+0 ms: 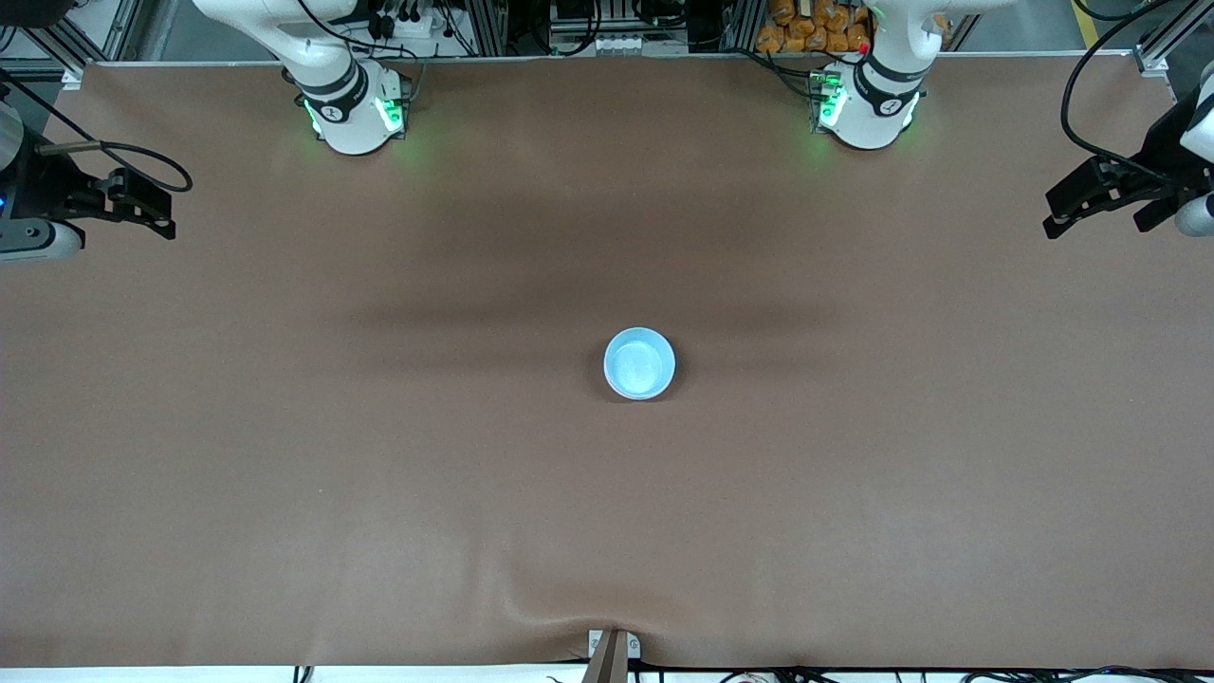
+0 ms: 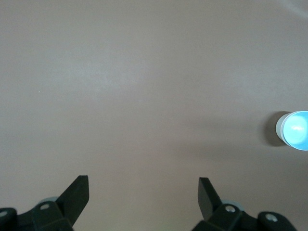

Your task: Stack pink and blue bowls on white bowl

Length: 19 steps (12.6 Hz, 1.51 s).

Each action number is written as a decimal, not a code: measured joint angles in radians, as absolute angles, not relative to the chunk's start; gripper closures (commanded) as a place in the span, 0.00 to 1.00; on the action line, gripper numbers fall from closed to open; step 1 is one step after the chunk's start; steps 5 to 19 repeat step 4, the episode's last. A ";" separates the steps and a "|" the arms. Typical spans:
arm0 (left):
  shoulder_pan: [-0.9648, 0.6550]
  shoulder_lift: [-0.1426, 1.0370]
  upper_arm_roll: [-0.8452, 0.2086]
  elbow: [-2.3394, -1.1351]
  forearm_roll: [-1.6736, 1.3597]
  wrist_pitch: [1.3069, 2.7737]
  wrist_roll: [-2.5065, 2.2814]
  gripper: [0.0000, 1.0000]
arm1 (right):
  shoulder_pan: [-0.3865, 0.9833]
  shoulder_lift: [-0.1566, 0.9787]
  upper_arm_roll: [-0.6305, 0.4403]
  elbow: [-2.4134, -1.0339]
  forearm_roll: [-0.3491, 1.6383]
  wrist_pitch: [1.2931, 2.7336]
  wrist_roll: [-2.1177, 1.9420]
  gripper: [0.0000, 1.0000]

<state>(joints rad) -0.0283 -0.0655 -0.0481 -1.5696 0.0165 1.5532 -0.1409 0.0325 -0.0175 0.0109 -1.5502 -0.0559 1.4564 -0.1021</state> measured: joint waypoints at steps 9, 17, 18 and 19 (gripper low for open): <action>-0.031 -0.065 -0.055 -1.570 0.016 1.529 -0.141 0.00 | 0.031 -0.027 0.014 -1.556 -0.056 1.463 -0.109 0.00; -0.031 -0.065 -0.055 -1.570 0.016 1.529 -0.141 0.00 | 0.031 -0.027 0.014 -1.556 -0.056 1.463 -0.109 0.00; -0.031 -0.065 -0.055 -1.570 0.016 1.529 -0.141 0.00 | 0.031 -0.027 0.014 -1.556 -0.056 1.463 -0.109 0.00; -0.031 -0.065 -0.055 -1.570 0.016 1.529 -0.141 0.00 | 0.031 -0.027 0.014 -1.556 -0.056 1.463 -0.109 0.00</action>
